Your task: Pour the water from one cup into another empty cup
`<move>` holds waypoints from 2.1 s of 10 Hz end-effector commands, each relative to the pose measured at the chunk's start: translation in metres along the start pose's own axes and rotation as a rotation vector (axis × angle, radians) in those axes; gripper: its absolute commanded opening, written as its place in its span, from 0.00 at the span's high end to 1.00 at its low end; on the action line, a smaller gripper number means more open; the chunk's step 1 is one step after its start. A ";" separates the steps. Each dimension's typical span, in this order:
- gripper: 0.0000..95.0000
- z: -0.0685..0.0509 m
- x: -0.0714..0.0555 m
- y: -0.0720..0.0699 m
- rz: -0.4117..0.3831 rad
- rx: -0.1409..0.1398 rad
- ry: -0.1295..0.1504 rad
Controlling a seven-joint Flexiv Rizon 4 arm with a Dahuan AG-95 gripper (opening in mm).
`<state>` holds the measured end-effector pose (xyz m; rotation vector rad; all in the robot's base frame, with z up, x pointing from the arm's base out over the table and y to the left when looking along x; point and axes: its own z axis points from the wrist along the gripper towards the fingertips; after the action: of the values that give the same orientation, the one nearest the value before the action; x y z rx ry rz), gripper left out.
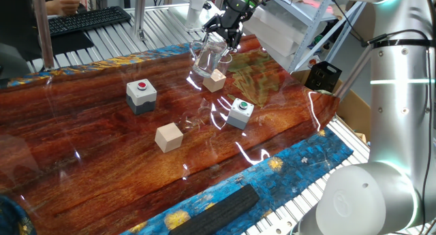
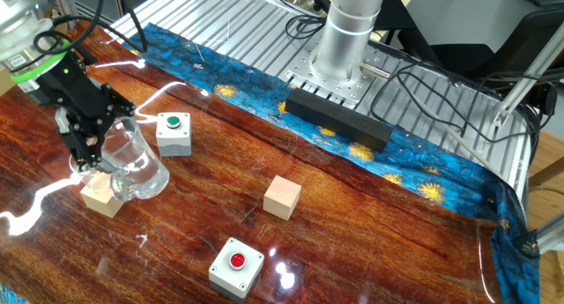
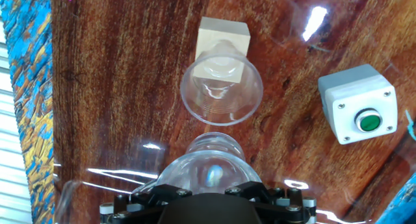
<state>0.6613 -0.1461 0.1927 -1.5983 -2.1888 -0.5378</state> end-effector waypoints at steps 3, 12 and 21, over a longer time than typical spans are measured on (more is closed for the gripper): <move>1.00 -0.006 -0.001 -0.006 -0.004 -0.007 0.025; 1.00 -0.006 -0.003 -0.008 0.012 -0.020 0.078; 1.00 -0.004 -0.003 -0.008 0.013 -0.026 0.107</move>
<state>0.6540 -0.1525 0.1927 -1.5596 -2.1015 -0.6357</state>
